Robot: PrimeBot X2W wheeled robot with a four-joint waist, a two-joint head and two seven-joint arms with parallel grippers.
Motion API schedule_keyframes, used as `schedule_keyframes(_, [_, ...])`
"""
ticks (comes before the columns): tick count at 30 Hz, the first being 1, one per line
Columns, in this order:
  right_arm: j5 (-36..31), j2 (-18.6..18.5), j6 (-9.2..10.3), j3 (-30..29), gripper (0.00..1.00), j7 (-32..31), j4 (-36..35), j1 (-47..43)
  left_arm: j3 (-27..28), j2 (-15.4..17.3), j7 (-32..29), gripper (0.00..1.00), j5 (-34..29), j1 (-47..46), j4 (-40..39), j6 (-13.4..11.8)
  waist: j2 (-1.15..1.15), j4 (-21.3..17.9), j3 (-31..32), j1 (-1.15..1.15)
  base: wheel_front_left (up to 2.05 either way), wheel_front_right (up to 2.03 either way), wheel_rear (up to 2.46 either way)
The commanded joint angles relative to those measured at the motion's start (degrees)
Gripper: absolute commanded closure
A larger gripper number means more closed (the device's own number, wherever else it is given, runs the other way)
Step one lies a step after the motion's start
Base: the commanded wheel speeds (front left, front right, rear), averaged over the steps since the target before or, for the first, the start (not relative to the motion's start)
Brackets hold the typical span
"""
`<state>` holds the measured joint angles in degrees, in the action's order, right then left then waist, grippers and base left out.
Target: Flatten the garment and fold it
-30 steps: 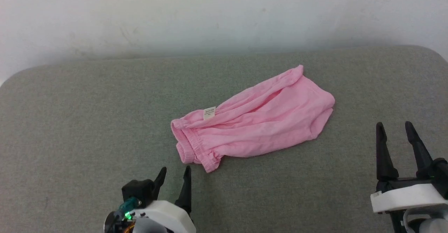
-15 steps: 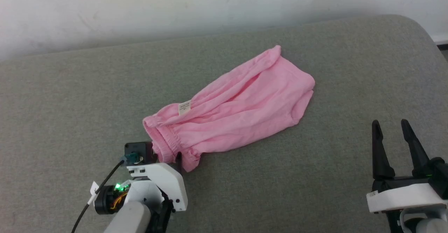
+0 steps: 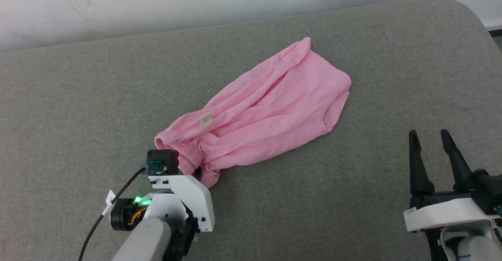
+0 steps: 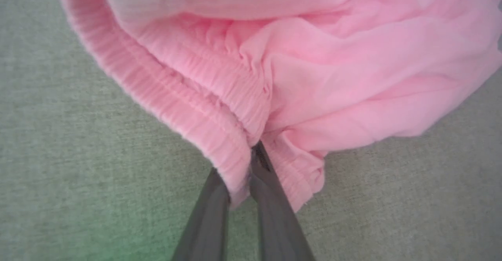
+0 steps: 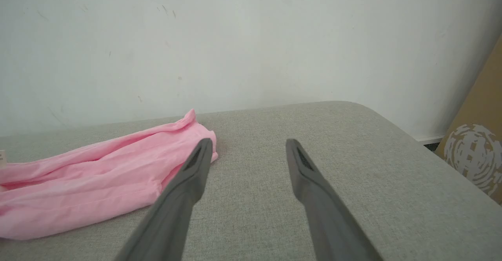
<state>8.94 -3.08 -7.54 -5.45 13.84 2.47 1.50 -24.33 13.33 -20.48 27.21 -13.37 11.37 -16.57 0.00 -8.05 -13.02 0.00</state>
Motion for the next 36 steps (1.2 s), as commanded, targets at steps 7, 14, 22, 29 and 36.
schedule_keyframes(7, [-1.2, -3.17, 0.05, 2.1, 0.0, -6.02, -0.72, 3.02, -0.71, -0.72, 5.81, 1.0, -0.16, 2.69, -0.52, 1.25, 0.0, 4.18, 2.1, 0.0, 0.0, 0.0, 0.0])
schedule_keyframes(14, [2.92, -8.63, 0.05, 5.32, 0.0, -29.39, 2.18, 10.67, -2.57, -1.14, 9.52, 1.0, -1.58, 1.61, -6.44, 3.02, 0.0, 8.96, 1.15, 0.0, 0.0, 0.0, 0.0])
schedule_keyframes(22, [1.46, -7.37, 0.05, 2.0, 0.0, -47.57, 12.24, 25.72, -6.36, -2.54, 9.04, 1.0, -2.76, 0.24, -8.2, 4.6, 0.0, 13.7, -1.95, 0.0, 0.0, 0.0, 0.0])
schedule_keyframes(29, [-6.9, -6.08, 0.05, -3.74, 0.0, -52.18, 24.7, 33.23, -8.53, -4.18, 9.66, 1.0, -3.34, -1.35, -7.24, 5.48, 0.0, 16.52, -4.05, 0.0, 0.0, 0.0, 0.0])
schedule_keyframes(36, [-10.66, -5.28, 0.05, -5.13, 0.0, -51.19, 33.08, 34.82, -9.17, -4.76, 10.32, 1.0, -3.46, -2.57, -5.96, 5.84, 0.0, 17.19, -5.08, 0.0, 0.0, 0.0, 0.0])
